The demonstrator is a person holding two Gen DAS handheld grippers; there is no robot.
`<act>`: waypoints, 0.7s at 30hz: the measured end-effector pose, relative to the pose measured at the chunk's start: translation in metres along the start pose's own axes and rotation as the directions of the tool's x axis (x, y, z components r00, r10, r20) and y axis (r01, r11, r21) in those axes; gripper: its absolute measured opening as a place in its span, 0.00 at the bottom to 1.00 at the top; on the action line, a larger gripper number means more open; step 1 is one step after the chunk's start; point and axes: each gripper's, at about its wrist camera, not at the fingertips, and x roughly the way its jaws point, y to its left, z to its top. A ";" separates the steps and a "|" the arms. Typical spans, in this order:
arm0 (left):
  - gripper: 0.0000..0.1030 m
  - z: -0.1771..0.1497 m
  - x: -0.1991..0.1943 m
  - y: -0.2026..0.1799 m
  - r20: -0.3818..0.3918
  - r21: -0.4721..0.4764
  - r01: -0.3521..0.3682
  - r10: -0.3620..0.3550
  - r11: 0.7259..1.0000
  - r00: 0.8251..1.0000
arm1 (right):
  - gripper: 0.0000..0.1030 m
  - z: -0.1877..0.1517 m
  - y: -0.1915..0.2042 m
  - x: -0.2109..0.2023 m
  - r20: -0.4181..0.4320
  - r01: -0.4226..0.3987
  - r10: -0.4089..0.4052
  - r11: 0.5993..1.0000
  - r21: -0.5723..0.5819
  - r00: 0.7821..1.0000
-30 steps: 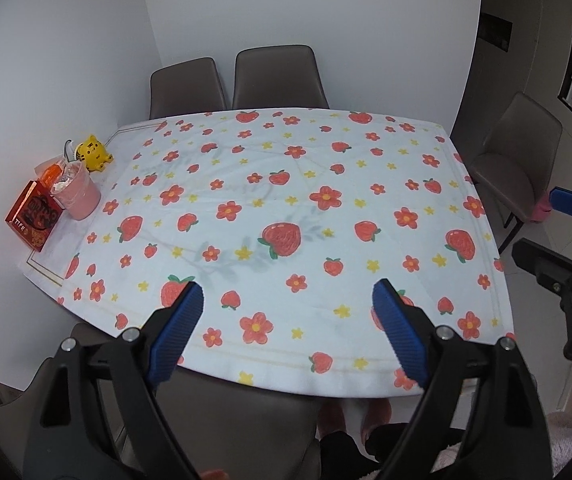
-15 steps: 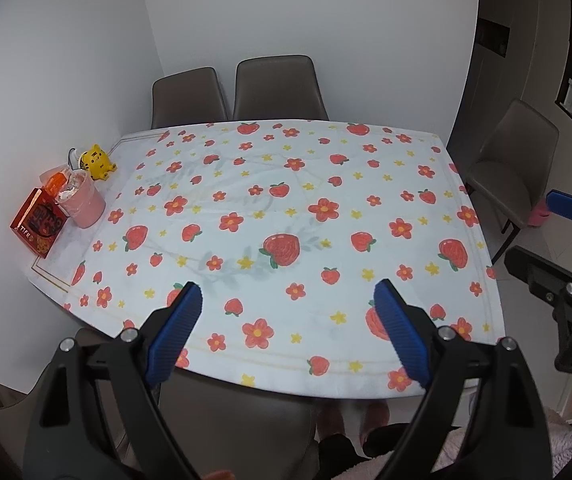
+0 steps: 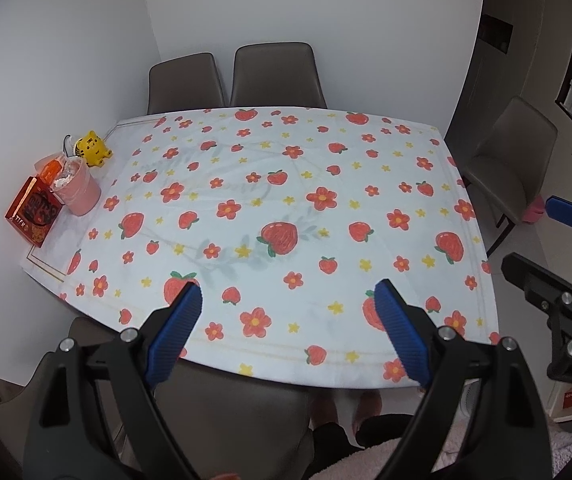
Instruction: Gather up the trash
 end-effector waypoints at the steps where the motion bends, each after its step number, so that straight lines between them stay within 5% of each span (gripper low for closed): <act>1: 0.85 -0.001 0.000 0.000 -0.003 -0.001 0.001 -0.001 1.000 1.000 | 0.84 0.000 0.000 0.000 -0.002 0.000 0.000 1.000 0.000 1.000; 21: 0.85 -0.005 0.000 0.003 -0.022 -0.006 -0.002 0.002 1.000 1.000 | 0.84 -0.003 0.006 0.003 -0.038 0.000 0.000 1.000 -0.003 0.999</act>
